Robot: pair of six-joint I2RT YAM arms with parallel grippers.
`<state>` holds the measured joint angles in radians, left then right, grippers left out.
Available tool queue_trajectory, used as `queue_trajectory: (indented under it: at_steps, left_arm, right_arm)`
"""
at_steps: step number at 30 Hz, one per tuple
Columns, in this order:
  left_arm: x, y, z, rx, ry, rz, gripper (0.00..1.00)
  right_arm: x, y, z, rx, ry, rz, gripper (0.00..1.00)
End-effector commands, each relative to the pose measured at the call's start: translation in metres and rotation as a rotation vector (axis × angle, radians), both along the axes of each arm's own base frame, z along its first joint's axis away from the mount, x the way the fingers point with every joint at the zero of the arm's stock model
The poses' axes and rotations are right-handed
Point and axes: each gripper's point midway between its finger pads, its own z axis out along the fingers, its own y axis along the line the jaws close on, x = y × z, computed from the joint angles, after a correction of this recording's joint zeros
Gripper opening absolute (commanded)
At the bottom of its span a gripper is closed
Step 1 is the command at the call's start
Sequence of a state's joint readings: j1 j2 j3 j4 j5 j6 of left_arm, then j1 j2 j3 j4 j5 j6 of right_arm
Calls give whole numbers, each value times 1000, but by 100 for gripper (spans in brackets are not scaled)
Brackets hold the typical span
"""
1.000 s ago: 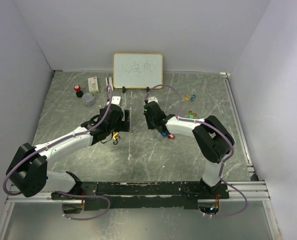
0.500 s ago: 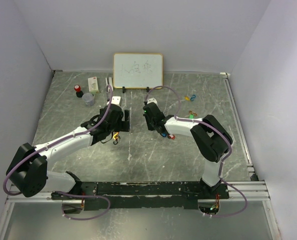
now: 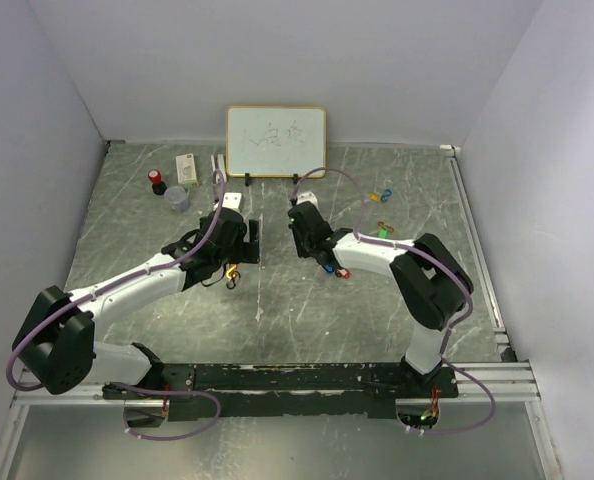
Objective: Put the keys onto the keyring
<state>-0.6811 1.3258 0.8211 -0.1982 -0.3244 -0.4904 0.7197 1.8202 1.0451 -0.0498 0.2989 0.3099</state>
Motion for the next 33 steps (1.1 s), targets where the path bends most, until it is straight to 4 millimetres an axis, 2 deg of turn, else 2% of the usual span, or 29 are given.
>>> queue_trajectory:
  at_steps: [1, 4, 9, 12, 14, 21, 33]
  left_arm:
    - [1, -2, 6, -34, -18, -4, 97]
    - [1, -4, 4, -35, -11, -10, 96]
    - [2, -3, 1, -36, -12, -3, 96]
    - [4, -1, 1, -27, -21, 7, 95]
    - [4, 1, 0, -17, -21, 14, 95]
    - [6, 2, -5, -14, -33, 20, 94]
    - [23, -3, -35, 76, -43, -18, 89]
  right_arm:
    - [1, 5, 44, 63, -81, 3, 0]
    - [0, 5, 60, 87, -102, 12, 0]
    - [-6, 6, 74, 130, -122, 30, 0]
    - [-6, 13, 89, 176, -146, 51, 0]
    - [-13, 14, 85, 192, -134, 77, 0]
    - [-22, 25, 104, 288, -150, 132, 0]
    - [-28, 28, 128, 376, -193, 153, 0]
